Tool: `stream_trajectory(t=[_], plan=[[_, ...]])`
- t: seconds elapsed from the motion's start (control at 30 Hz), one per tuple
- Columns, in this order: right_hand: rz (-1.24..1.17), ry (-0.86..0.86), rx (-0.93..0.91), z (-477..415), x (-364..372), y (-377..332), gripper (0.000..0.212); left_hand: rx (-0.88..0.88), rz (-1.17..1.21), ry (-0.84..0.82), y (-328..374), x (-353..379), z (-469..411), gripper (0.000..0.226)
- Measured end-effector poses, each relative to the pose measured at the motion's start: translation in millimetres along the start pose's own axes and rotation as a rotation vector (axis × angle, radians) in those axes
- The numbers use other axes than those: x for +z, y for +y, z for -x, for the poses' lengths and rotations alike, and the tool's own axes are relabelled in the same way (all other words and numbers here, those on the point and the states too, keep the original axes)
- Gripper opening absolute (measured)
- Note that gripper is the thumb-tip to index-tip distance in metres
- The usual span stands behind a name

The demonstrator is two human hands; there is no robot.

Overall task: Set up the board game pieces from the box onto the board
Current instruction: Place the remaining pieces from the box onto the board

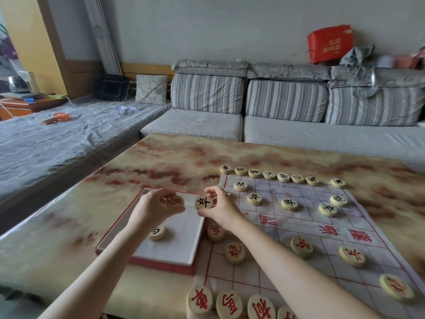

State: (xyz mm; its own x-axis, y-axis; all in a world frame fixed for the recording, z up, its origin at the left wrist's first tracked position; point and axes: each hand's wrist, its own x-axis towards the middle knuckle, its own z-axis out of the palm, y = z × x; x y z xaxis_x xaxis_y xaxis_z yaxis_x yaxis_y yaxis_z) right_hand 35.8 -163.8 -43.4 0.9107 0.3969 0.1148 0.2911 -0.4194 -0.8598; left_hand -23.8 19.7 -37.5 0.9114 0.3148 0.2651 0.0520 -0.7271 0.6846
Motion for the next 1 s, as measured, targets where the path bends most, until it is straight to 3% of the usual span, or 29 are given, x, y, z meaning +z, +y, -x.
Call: stream_trajectory(t=[0.63, 1.0], plan=[[-0.043, 0.271, 0.153, 72.2, -145.4, 70.5, 0.062, 0.178, 0.104, -0.223, 124.1, 104.7, 19.1, 0.049], [0.023, 0.569, 0.348, 102.2, -249.9, 160.0, 0.061, 0.252, 0.128, -0.396, 195.0, 188.1, 29.5, 0.051]])
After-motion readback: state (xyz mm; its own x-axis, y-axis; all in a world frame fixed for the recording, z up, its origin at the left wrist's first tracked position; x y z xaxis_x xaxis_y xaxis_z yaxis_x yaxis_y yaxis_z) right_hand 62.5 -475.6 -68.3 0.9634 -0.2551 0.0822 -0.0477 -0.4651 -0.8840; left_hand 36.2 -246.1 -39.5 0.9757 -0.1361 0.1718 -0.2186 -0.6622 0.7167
